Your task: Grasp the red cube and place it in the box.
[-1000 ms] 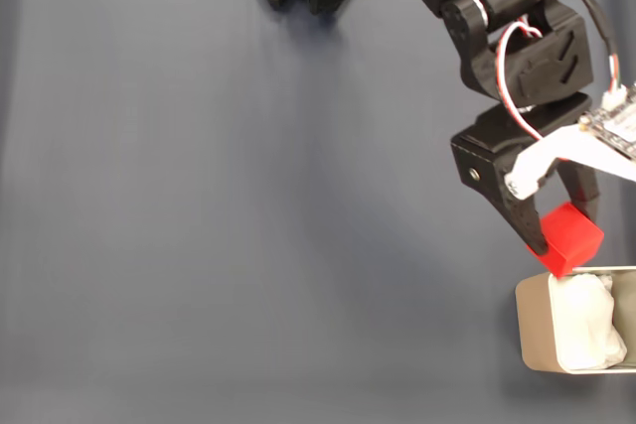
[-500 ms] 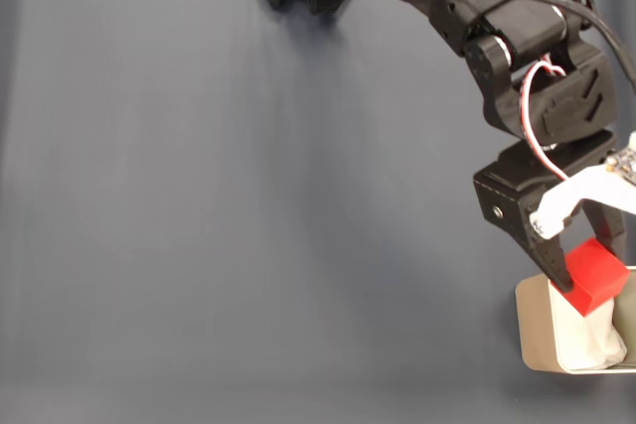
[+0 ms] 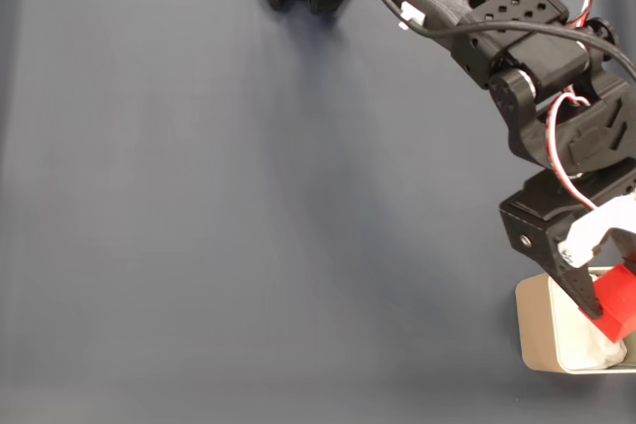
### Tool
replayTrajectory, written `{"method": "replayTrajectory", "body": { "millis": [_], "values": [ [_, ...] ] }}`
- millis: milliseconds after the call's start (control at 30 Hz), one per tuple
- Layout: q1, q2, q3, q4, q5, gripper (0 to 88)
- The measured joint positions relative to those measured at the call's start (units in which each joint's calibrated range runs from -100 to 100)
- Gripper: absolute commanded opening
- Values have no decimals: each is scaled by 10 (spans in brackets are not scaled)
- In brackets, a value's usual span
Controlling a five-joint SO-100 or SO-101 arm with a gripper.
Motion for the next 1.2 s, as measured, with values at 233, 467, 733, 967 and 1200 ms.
{"method": "replayTrajectory", "body": {
  "millis": [233, 467, 733, 967, 1200],
  "values": [
    [-8, 17, -14, 0, 0, 23],
    [-15, 27, -24, 0, 0, 23],
    [-16, 49, -35, 0, -1, 24],
    [-16, 58, -52, 0, -3, 24],
    [-16, 69, -59, 0, -3, 26]
  ]
}}
